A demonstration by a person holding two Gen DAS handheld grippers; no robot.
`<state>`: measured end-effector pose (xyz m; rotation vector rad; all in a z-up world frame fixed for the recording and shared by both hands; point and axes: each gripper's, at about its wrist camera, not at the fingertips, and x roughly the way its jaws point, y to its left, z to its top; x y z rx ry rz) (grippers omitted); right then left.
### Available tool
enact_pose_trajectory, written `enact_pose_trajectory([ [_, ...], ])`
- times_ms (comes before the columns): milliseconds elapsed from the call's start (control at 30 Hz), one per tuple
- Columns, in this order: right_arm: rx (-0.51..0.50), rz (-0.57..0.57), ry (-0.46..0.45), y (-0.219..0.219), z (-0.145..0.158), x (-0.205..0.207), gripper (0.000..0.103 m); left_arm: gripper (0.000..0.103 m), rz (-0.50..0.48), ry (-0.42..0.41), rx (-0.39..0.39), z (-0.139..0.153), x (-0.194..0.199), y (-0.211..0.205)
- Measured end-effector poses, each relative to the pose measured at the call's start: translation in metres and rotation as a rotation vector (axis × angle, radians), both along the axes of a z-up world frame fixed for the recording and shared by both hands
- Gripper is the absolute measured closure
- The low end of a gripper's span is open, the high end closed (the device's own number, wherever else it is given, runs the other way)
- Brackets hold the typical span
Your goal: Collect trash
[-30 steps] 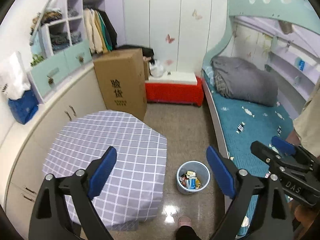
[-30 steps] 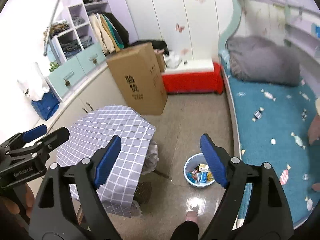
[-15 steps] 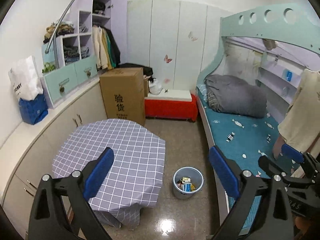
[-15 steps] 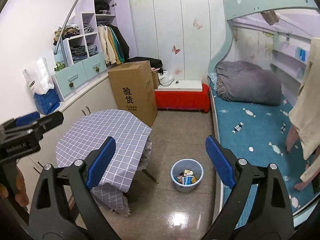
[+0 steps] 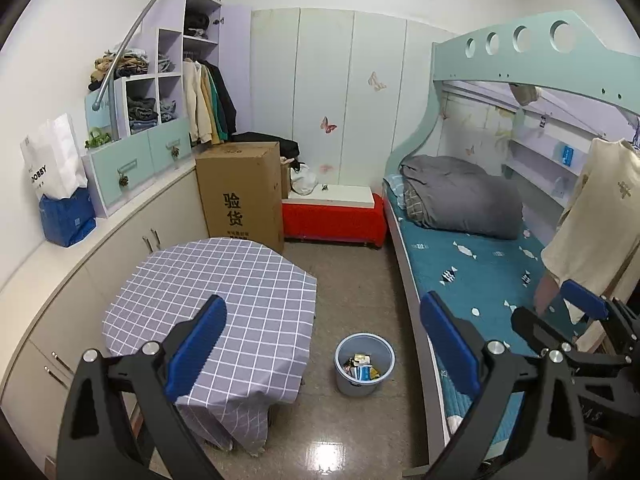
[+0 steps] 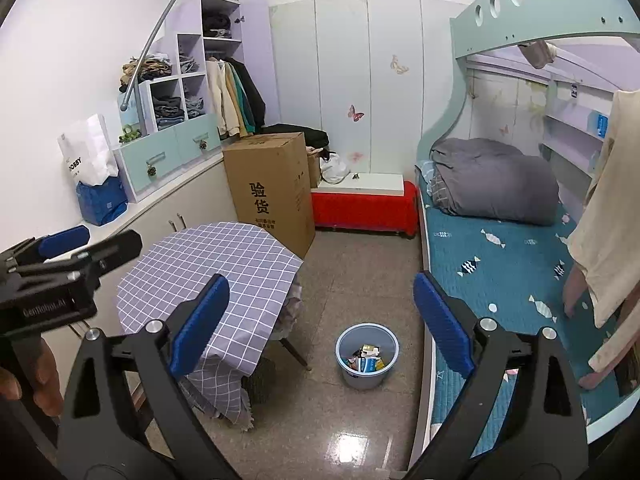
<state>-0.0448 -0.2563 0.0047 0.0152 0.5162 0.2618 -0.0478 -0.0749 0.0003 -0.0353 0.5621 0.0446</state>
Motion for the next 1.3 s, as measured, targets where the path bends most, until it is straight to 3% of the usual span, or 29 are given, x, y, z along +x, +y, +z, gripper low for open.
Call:
enact_pose_trajectory([
  [1300, 0.02, 0.016, 0.042, 0.001, -0.012, -0.014, 0.011, 0.008, 0.008, -0.005, 0.032, 0.0, -0.017, -0.008],
])
